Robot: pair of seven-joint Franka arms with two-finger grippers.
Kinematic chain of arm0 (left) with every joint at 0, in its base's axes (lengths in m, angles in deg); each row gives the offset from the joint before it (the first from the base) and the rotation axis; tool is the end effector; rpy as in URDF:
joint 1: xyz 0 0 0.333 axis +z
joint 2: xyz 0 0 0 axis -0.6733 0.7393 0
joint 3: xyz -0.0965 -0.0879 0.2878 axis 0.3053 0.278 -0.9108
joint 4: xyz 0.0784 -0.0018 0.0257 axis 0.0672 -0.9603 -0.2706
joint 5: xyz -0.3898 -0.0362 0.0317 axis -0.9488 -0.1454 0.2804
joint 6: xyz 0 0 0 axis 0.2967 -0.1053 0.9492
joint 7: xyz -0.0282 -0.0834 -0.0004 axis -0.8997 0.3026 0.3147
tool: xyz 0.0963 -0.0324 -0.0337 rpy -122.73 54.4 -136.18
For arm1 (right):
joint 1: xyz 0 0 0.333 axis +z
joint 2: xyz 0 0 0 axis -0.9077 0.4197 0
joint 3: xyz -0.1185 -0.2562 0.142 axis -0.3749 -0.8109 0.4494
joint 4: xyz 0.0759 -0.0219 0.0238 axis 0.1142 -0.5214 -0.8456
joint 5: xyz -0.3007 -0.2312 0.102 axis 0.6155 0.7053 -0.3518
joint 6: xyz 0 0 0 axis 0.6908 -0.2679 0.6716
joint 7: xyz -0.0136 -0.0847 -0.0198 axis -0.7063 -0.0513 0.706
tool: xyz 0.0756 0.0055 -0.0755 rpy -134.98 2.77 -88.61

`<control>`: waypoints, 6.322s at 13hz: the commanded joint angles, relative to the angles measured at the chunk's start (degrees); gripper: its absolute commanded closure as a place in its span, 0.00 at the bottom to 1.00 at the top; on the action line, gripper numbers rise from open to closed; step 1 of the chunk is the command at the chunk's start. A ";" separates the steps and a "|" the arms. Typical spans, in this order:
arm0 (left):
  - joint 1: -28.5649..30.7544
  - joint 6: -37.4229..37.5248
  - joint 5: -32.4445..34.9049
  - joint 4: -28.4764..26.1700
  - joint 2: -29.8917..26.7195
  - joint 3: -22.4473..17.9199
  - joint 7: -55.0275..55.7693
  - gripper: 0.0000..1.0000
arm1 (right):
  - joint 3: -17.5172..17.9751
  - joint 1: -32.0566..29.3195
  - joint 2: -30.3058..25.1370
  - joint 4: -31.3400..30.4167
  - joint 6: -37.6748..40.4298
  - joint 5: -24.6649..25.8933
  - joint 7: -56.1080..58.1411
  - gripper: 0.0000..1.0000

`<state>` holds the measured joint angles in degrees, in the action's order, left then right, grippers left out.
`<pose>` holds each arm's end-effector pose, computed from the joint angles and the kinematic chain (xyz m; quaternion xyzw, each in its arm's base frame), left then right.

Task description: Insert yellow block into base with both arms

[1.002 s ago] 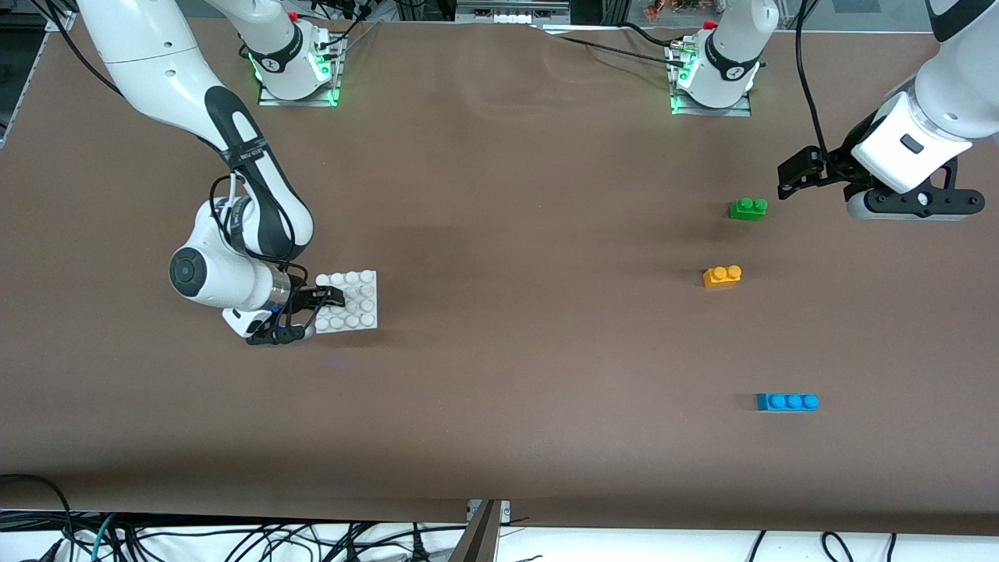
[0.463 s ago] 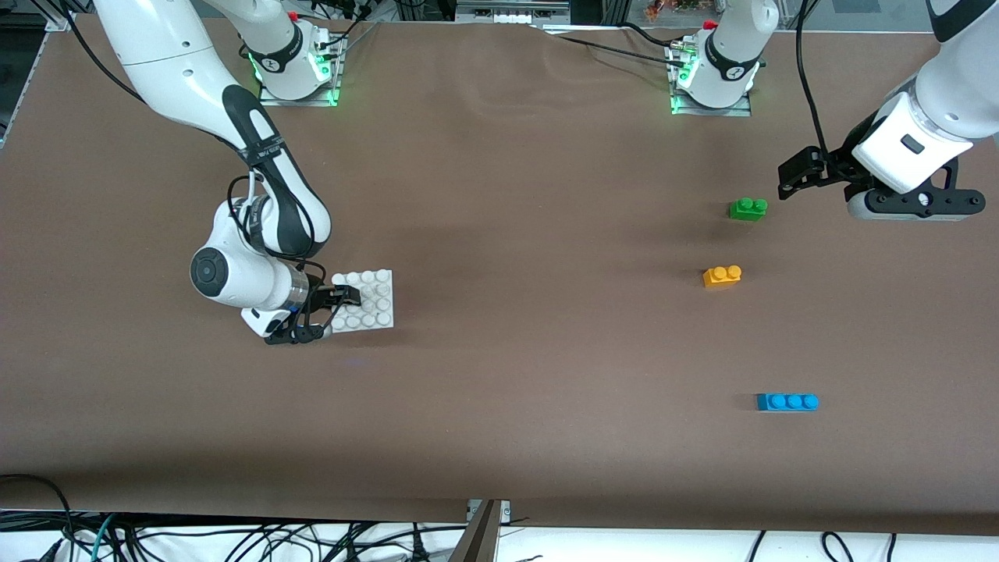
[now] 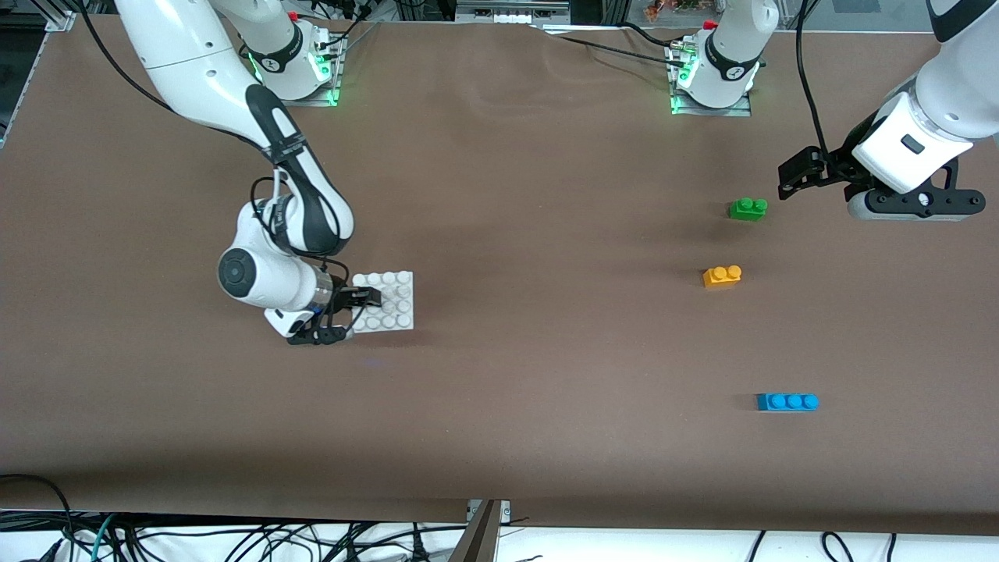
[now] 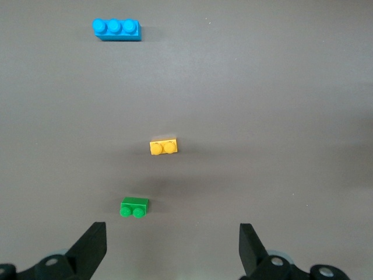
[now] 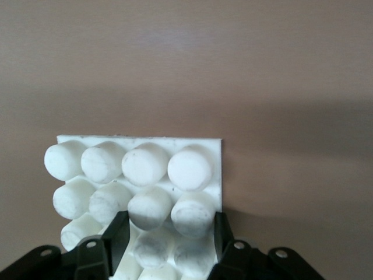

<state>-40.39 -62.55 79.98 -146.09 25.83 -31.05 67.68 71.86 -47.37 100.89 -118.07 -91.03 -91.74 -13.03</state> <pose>0.5517 -0.0803 0.5930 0.9989 0.0096 -0.0435 0.0152 0.6151 0.2106 0.1814 -0.9897 -0.0302 0.0583 0.1269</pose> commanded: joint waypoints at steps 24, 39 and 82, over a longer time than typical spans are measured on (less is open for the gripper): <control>0.35 -0.01 0.54 0.70 0.22 0.47 0.63 0.00 | 0.03 16.02 9.96 15.21 -1.02 -1.28 -18.86 0.38; 0.43 0.16 0.54 0.52 0.22 0.21 0.54 0.00 | 0.30 20.50 14.62 21.72 -4.00 -1.90 -24.74 0.38; 0.35 -0.01 0.54 0.70 0.22 0.65 0.63 0.00 | -8.84 13.06 0.13 23.04 28.11 1.53 -6.40 0.00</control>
<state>-40.21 -62.65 79.98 -146.08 25.85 -30.74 67.68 62.75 -30.80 105.11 -92.54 -68.69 -90.58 -24.14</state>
